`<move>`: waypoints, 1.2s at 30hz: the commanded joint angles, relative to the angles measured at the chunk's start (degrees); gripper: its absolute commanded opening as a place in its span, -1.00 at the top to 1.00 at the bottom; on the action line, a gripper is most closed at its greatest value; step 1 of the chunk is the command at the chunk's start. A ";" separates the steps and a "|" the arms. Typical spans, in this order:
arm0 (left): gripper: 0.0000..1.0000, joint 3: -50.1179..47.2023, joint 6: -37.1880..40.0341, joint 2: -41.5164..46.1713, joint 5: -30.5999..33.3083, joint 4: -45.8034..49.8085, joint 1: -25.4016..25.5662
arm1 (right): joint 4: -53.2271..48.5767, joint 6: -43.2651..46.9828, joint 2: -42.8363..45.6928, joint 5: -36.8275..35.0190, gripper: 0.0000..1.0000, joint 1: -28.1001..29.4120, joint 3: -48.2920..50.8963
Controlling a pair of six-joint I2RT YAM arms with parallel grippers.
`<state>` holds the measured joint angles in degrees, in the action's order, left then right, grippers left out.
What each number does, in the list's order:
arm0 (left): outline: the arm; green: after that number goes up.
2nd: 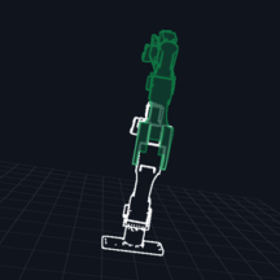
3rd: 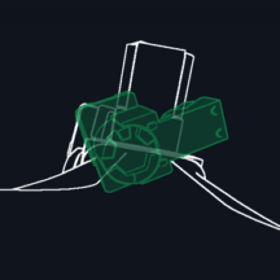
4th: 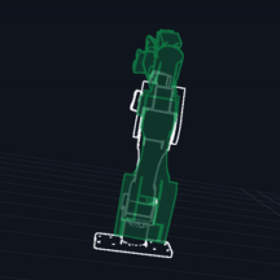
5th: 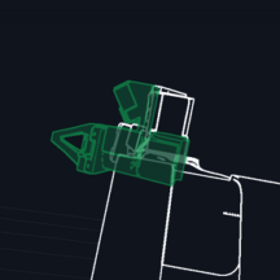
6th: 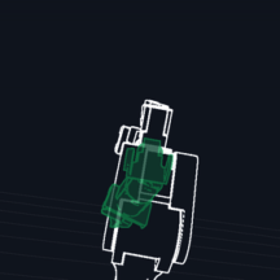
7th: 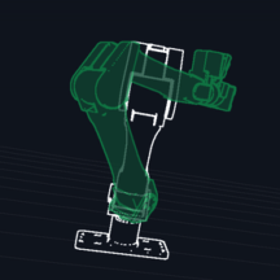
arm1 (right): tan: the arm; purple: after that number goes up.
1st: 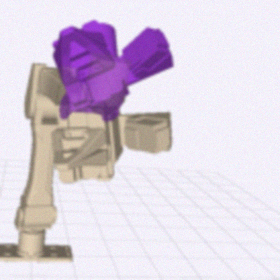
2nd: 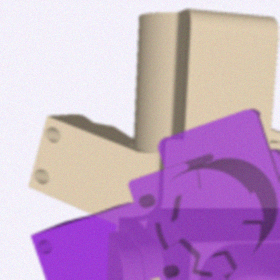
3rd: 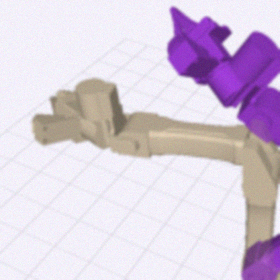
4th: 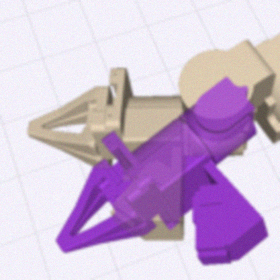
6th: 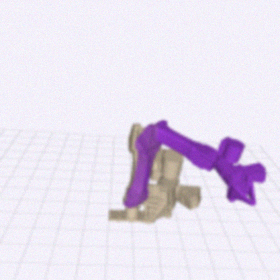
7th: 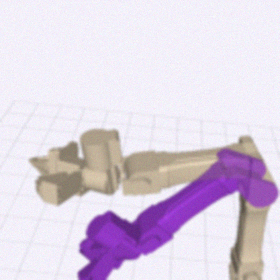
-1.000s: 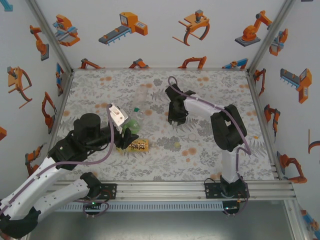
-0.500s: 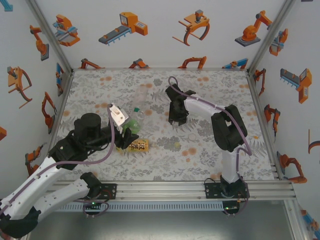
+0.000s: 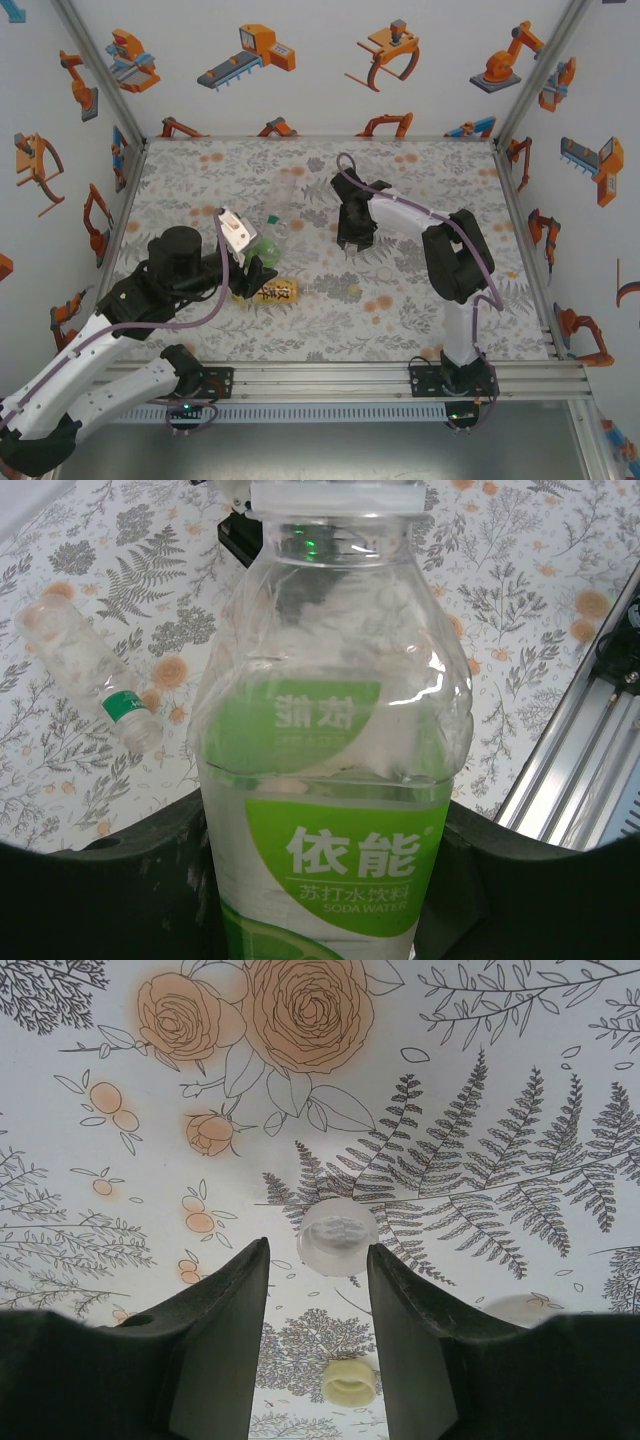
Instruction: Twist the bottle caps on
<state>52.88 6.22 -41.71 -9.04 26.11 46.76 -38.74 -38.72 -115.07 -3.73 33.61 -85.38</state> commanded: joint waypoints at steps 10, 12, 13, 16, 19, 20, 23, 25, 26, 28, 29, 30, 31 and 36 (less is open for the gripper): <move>1.00 0.55 -0.59 0.68 -0.75 -1.24 -0.33 | -1.45 0.55 -1.16 -0.85 0.12 0.06 0.83; 1.00 0.53 -0.66 0.75 -0.73 -1.24 -0.36 | -1.28 0.57 -1.39 -0.76 0.12 0.06 0.92; 1.00 0.61 -0.67 0.70 -0.79 -1.17 -0.29 | -1.10 0.48 -1.42 -0.68 0.12 0.06 1.07; 1.00 0.54 -0.61 0.77 -0.62 -1.08 -0.32 | -0.76 0.38 -1.72 -0.33 0.12 0.06 1.42; 1.00 0.55 -0.66 0.82 -0.42 -1.03 -0.36 | -0.52 0.15 -1.89 -0.14 0.12 0.06 1.71; 1.00 0.51 -0.60 0.92 -0.43 -1.04 -0.31 | -0.37 0.17 -1.91 -0.14 0.12 0.06 1.92; 1.00 0.52 -0.55 0.73 -0.48 -1.04 -0.36 | -0.04 0.07 -1.89 0.03 0.12 0.06 2.30; 1.00 0.66 -0.55 0.74 -0.44 -1.02 -0.35 | -0.01 -0.04 -2.00 0.04 0.13 0.05 2.42; 1.00 0.68 -0.56 0.71 -0.45 -1.05 -0.36 | 0.02 -0.02 -1.92 0.04 0.13 0.06 2.42; 1.00 0.69 -0.55 0.69 -0.52 -1.06 -0.31 | 0.01 0.04 -1.24 0.12 0.13 0.01 2.18; 1.00 0.73 -0.56 0.71 -0.48 -1.06 -0.36 | -0.08 0.07 -0.66 -0.03 0.13 0.04 1.96; 1.00 0.73 -0.55 0.72 -0.46 -1.01 -0.29 | -0.29 0.18 -0.16 -0.27 0.13 0.02 1.62; 1.00 0.73 -0.61 0.67 -0.43 -1.12 -0.33 | -0.77 0.44 0.31 -0.61 0.13 -0.01 1.12; 1.00 0.73 -0.67 0.41 -0.72 -1.32 -0.31 | -2.35 0.83 2.43 -1.46 0.10 -0.32 -0.05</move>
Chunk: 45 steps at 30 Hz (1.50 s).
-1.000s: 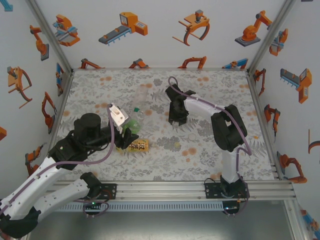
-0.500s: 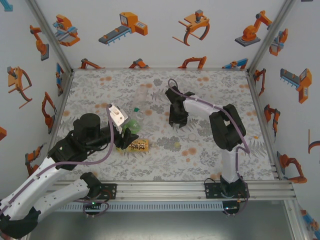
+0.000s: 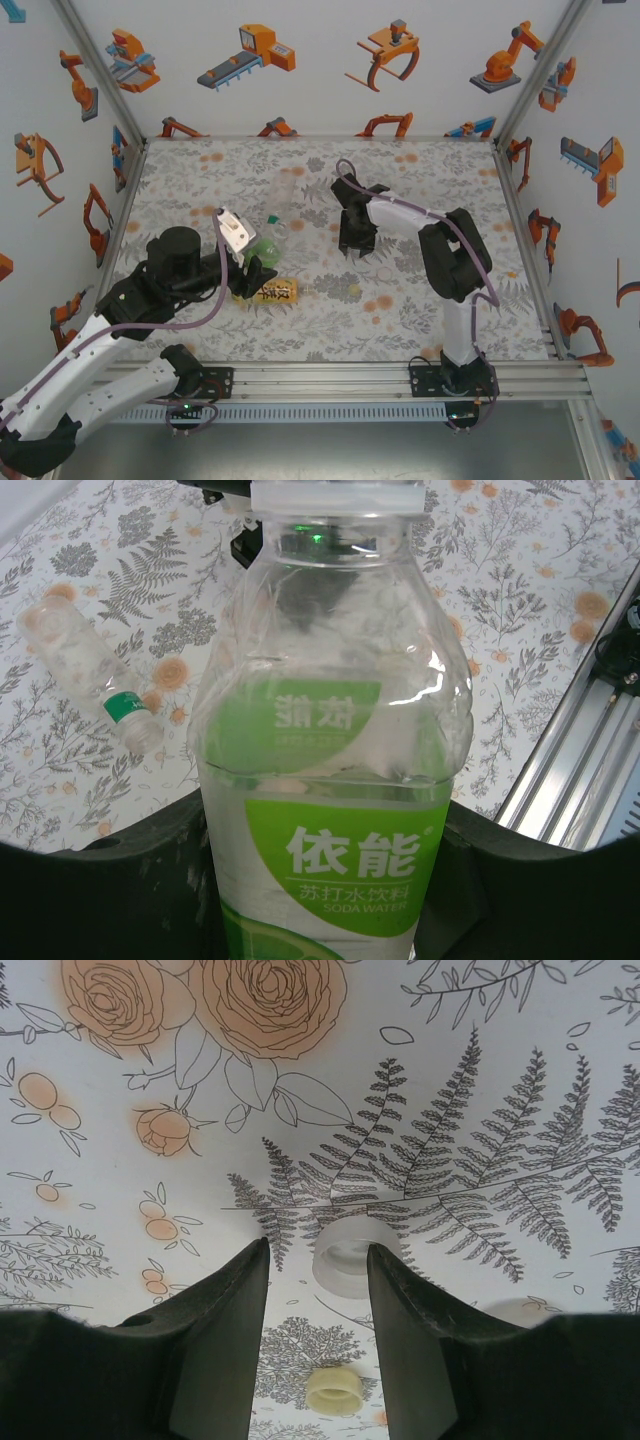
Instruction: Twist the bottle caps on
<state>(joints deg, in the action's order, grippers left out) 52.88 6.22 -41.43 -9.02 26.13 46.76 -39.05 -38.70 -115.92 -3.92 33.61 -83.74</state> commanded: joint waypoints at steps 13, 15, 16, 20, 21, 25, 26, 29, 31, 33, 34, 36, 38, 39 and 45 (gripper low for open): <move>1.00 1.08 -0.53 -0.76 -1.31 -2.04 -0.36 | -2.55 0.65 3.86 -1.79 0.03 -0.38 0.11; 1.00 1.08 -0.60 -0.86 -1.44 -2.05 -0.36 | -2.57 0.72 3.88 -1.88 0.03 -0.47 0.42; 1.00 1.08 -0.67 -0.88 -1.50 -2.09 -0.34 | -2.53 0.65 3.90 -1.88 0.02 -0.48 0.54; 1.00 1.08 -0.65 -1.07 -1.57 -2.22 -0.33 | -2.58 0.64 4.02 -2.04 0.01 -0.47 0.88; 1.00 1.08 -0.66 -1.12 -1.61 -2.33 -0.35 | -2.56 0.61 3.95 -2.05 0.01 -0.47 0.95; 1.00 1.08 -0.62 -1.20 -1.62 -2.40 -0.36 | -2.56 0.68 3.70 -2.05 0.01 -0.58 1.04; 1.00 1.08 -0.59 -1.28 -1.61 -2.40 -0.29 | -2.53 0.64 3.57 -2.05 0.01 -0.56 1.04; 1.00 1.08 -0.54 -1.28 -1.62 -2.40 -0.36 | -2.40 0.57 3.12 -1.88 0.01 -0.56 1.13; 1.00 1.07 -0.50 -1.16 -1.55 -2.22 -0.33 | -2.13 0.57 2.81 -1.66 0.01 -0.56 1.22; 1.00 1.07 -0.49 -1.06 -1.44 -2.14 -0.36 | -1.76 0.53 2.56 -1.44 0.01 -0.56 1.47; 1.00 1.00 -0.50 -1.00 -1.44 -2.05 -0.36 | -1.68 0.48 2.39 -1.44 0.01 -0.58 1.56; 1.00 0.90 -0.58 -0.70 -1.36 -2.03 -0.36 | -1.41 0.40 2.02 -1.26 0.01 -0.56 1.79; 1.00 0.82 -0.59 -0.57 -1.22 -1.90 -0.33 | -0.97 0.33 1.80 -1.04 0.01 -0.56 2.16; 1.00 0.75 -0.56 -0.47 -1.12 -1.87 -0.35 | -0.77 0.34 1.66 -1.00 0.02 -0.56 2.35; 1.00 0.73 -0.48 -0.30 -1.00 -1.61 -0.35 | 0.10 0.03 1.10 -0.65 0.07 -0.56 3.22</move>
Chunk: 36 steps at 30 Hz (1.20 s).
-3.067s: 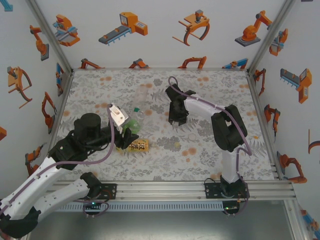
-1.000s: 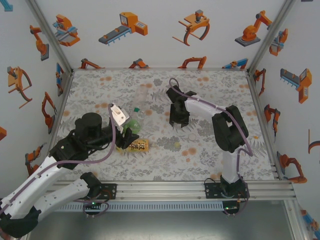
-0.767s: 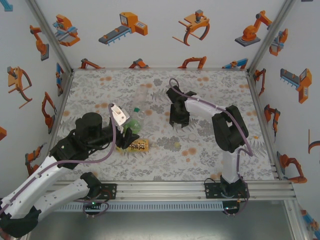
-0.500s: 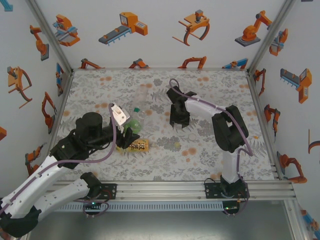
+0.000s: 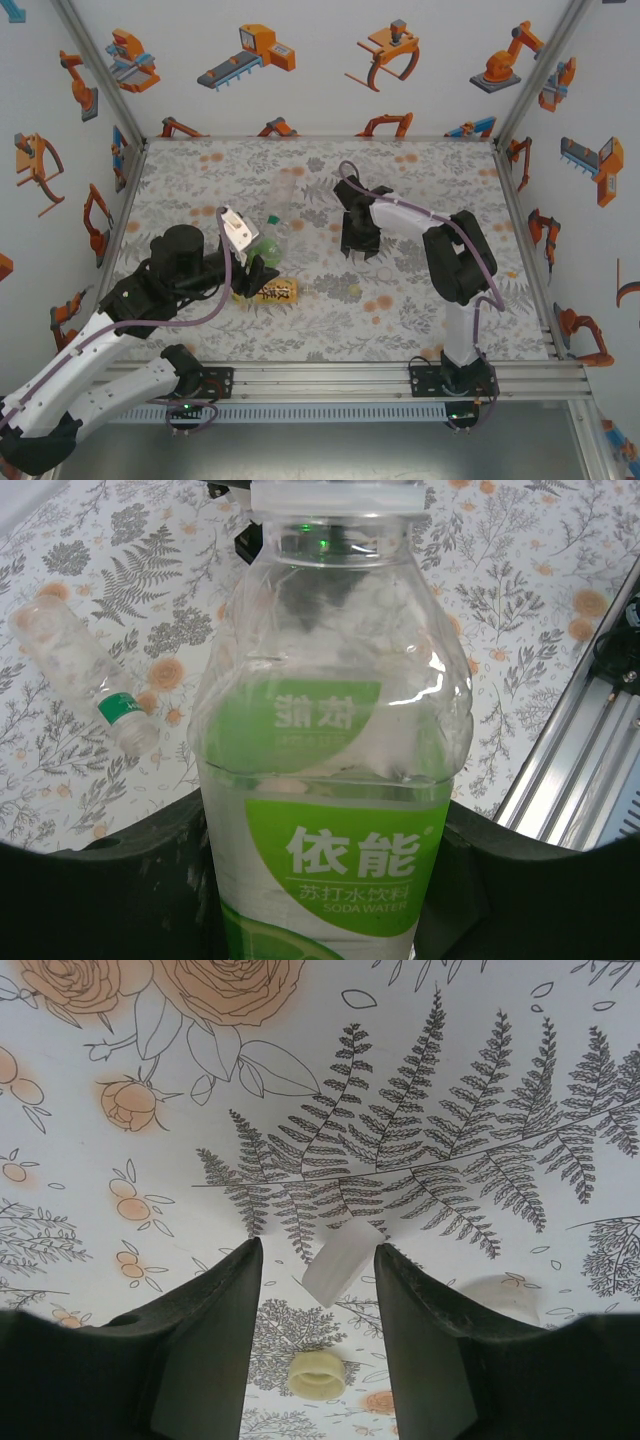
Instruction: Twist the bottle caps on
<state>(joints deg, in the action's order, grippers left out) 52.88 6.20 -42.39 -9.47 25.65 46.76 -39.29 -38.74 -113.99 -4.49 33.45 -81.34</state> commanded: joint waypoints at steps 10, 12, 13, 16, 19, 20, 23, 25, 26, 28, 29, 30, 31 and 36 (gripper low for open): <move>1.00 0.82 -0.57 0.61 -0.54 -0.94 -0.35 | 2.97 -0.53 -0.66 1.01 0.35 -0.93 3.00; 1.00 0.82 -0.58 0.65 -0.52 -0.86 -0.31 | 4.33 -0.72 -0.20 2.03 0.49 -1.10 3.58; 1.00 0.82 -0.60 0.64 -0.46 -0.86 -0.31 | 5.20 -0.76 0.19 2.64 0.53 -1.11 4.00; 1.00 0.79 -0.69 0.70 -0.43 -0.78 -0.35 | 8.65 -1.21 1.50 5.02 0.59 -1.71 5.62; 1.00 0.99 -0.66 0.59 -0.46 -0.86 -0.36 | 13.77 -2.10 3.46 8.84 0.59 -2.79 8.37; 1.00 1.07 -0.80 0.43 -0.54 -0.86 -0.36 | 16.25 -2.82 4.30 10.71 0.59 -3.38 9.83; 1.00 1.20 -0.78 -0.03 -0.67 -1.10 -0.36 | 25.65 -6.26 6.51 17.90 0.56 -5.74 15.63; 1.00 1.39 -0.90 -0.39 -0.86 -1.29 -0.36 | 30.87 -8.93 7.29 21.91 0.50 -7.52 19.25; 1.00 1.43 -0.92 -0.64 -1.02 -1.44 -0.34 | 32.84 -10.06 7.60 23.26 0.45 -8.41 20.87; 1.00 1.59 -1.12 -1.04 -1.29 -1.74 -0.35 | 34.42 -10.98 8.12 24.17 0.39 -9.83 23.30; 1.00 1.69 -1.21 -1.33 -1.39 -1.83 -0.34 | 34.16 -10.80 8.34 24.05 0.37 -10.39 24.23; 1.00 1.81 -1.28 -1.47 -1.55 -1.83 -0.36 | 33.53 -10.54 8.68 23.73 0.35 -10.91 24.78; 1.00 2.01 -1.41 -1.68 -1.65 -1.76 -0.36 | 32.67 -10.13 9.00 23.19 0.32 -11.37 25.40; 1.00 2.30 -1.79 -2.04 -1.83 -1.96 -0.34 | 28.11 -7.77 10.37 20.67 0.24 -13.20 26.76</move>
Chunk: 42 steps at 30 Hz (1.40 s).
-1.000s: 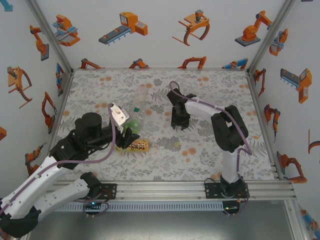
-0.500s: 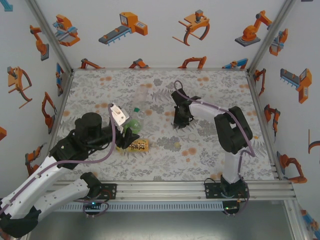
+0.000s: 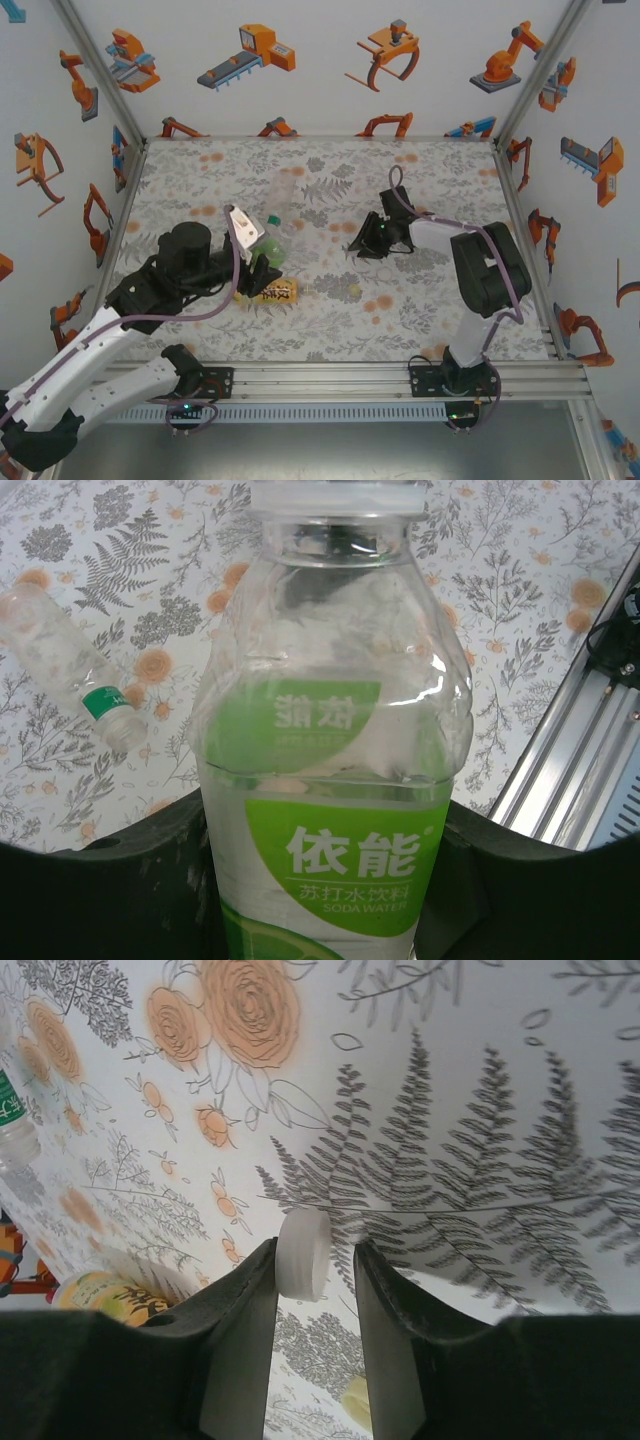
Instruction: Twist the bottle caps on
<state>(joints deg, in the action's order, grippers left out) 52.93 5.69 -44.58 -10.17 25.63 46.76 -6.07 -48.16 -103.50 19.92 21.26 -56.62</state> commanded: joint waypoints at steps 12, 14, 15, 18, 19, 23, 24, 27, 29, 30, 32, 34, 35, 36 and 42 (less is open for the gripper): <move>1.00 2.09 -1.96 -0.09 -1.11 -2.73 -0.32 | -15.89 7.42 1.15 -10.76 0.11 -0.80 -4.27; 1.00 2.01 -1.92 -0.08 -1.15 -2.77 -0.33 | -19.52 9.34 -0.03 -12.86 0.04 0.20 -8.04; 1.00 1.99 -1.84 -0.07 -1.09 -2.86 -0.33 | -21.05 10.14 -0.84 -13.94 0.02 0.79 -9.77; 1.00 1.89 -1.66 -0.07 -1.03 -2.86 -0.35 | -26.05 11.90 -3.66 -17.71 -0.01 3.18 -15.79; 1.00 1.76 -1.58 0.00 -1.05 -2.86 -0.35 | -27.56 12.37 -4.82 -18.95 -0.02 3.94 -17.91; 1.00 1.78 -1.24 0.35 -0.88 -2.58 -0.36 | -32.20 13.93 -8.77 -22.34 -0.04 7.04 -25.11; 1.00 1.76 -1.17 0.43 -0.75 -2.53 -0.29 | -33.02 14.13 -9.42 -22.91 -0.04 7.73 -26.26; 1.00 1.64 -1.06 0.75 -0.80 -2.33 -0.36 | -34.34 14.32 -11.02 -24.04 -0.04 9.26 -28.44; 1.00 1.39 -1.04 0.98 -0.71 -2.42 -0.36 | -34.46 14.06 -11.69 -24.19 -0.04 9.89 -28.79; 1.00 1.22 -1.09 1.09 -0.70 -2.49 -0.33 | -34.39 13.94 -11.84 -24.10 -0.03 10.14 -28.73; 1.00 1.00 -1.09 1.37 -0.72 -2.60 -0.35 | -34.11 13.64 -12.13 -24.05 -0.01 10.60 -28.39; 1.00 0.84 -1.04 1.56 -0.64 -2.60 -0.31 | -33.98 13.31 -12.24 -24.10 0.02 11.08 -27.95; 1.00 0.76 -1.08 1.60 -0.63 -2.60 -0.35 | -33.93 13.11 -12.32 -24.10 0.04 11.24 -27.85; 1.00 0.71 -1.05 1.69 -0.63 -2.60 -0.31 | -33.89 12.86 -12.31 -24.14 0.05 11.39 -27.61; 1.00 0.41 -1.08 2.21 -0.38 -2.44 -0.33 | -33.53 12.22 -12.47 -24.41 0.12 11.79 -27.04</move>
<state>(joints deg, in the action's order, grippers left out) 53.17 4.69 -43.18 -10.31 24.80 46.76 -38.33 -35.07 -115.20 -2.74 32.64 -84.01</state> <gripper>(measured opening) 0.535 0.445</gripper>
